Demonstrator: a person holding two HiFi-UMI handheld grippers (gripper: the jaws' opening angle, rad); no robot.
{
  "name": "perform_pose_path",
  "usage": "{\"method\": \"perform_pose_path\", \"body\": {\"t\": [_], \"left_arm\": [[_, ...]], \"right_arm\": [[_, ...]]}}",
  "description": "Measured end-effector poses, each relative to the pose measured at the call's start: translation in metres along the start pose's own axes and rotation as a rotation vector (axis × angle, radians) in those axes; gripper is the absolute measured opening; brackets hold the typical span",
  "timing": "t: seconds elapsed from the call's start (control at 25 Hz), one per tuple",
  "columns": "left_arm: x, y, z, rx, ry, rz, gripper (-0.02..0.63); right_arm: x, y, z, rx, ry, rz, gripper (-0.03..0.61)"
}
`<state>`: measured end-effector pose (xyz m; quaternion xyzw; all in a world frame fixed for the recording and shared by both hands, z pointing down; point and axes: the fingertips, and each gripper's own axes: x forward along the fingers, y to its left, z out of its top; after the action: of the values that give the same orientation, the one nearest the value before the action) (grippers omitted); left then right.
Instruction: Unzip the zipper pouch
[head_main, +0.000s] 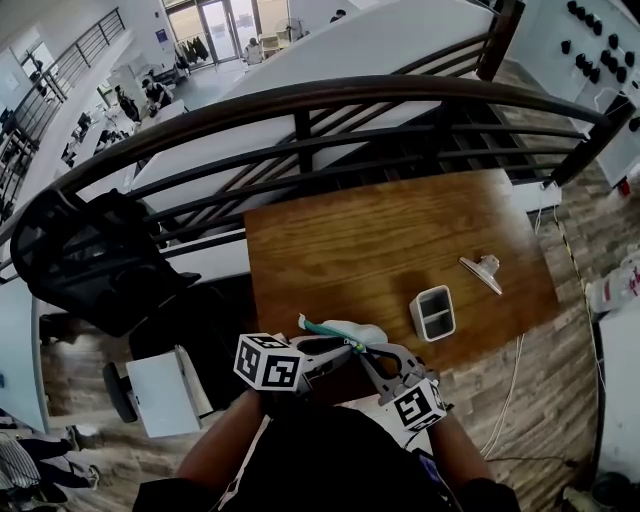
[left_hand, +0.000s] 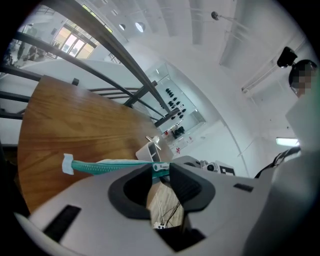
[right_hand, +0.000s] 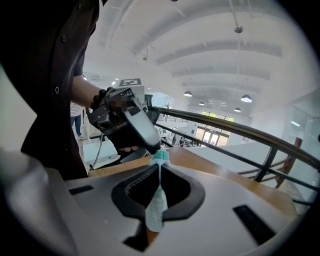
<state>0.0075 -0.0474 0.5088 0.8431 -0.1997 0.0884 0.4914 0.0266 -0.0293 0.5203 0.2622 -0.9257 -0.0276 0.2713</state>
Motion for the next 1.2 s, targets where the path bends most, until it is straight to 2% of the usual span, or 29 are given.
{"method": "perform_pose_path", "body": {"t": [0.16, 0.48, 0.8, 1.0, 1.2], "left_arm": [[0.002, -0.005, -0.002, 0.015, 0.023, -0.027, 0.112], [0.001, -0.008, -0.004, -0.011, 0.018, -0.044, 0.092], [-0.001, -0.008, -0.003, -0.09, -0.025, -0.078, 0.064], [0.004, -0.015, -0.005, -0.159, -0.024, -0.139, 0.064], [0.008, -0.012, -0.003, -0.134, -0.027, -0.107, 0.055]], "right_arm": [[-0.001, 0.001, -0.002, -0.012, 0.009, -0.005, 0.005], [-0.006, 0.001, -0.006, -0.013, 0.011, -0.022, 0.005], [-0.007, 0.001, -0.006, -0.01, 0.019, -0.026, 0.005], [-0.008, 0.003, -0.005, -0.012, 0.022, -0.026, 0.005], [-0.008, 0.002, -0.007, -0.016, 0.021, -0.03, 0.005]]}}
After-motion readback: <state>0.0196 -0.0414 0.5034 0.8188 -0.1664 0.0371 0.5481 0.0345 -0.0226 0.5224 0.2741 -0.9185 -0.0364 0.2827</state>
